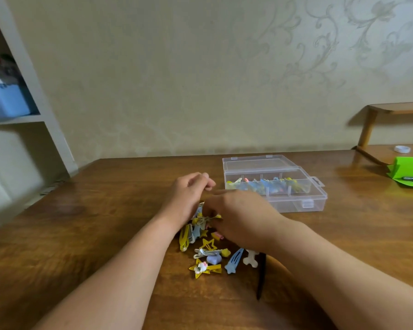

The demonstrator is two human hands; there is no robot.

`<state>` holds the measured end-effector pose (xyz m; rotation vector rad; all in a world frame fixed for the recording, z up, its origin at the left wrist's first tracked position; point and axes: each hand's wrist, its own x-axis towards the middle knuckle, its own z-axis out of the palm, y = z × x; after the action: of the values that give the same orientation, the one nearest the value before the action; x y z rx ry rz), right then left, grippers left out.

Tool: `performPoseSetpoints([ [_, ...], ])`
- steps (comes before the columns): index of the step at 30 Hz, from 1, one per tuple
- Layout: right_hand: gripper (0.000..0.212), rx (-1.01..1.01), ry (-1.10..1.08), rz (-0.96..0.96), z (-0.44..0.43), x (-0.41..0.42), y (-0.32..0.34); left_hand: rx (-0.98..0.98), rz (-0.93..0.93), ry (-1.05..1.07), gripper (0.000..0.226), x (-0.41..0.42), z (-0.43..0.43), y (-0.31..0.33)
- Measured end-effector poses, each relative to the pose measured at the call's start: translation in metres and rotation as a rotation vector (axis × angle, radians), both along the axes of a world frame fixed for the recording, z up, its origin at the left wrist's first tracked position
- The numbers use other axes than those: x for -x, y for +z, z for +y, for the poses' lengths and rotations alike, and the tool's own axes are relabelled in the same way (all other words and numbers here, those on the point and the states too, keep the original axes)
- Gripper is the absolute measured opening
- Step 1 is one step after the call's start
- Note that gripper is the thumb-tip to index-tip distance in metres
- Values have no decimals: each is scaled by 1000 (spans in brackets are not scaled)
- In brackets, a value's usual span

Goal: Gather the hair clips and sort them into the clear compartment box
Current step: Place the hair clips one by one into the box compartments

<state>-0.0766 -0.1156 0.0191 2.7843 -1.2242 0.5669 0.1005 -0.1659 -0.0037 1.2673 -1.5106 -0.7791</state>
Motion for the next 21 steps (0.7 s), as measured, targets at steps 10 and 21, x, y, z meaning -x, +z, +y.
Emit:
performPoseSetpoints([
  [10, 7, 117, 31, 2, 0, 1, -3, -4, 9, -31, 37, -2, 0, -1],
  [21, 12, -184, -408, -500, -34, 63, 15, 29, -192, -132, 25, 4, 7, 1],
])
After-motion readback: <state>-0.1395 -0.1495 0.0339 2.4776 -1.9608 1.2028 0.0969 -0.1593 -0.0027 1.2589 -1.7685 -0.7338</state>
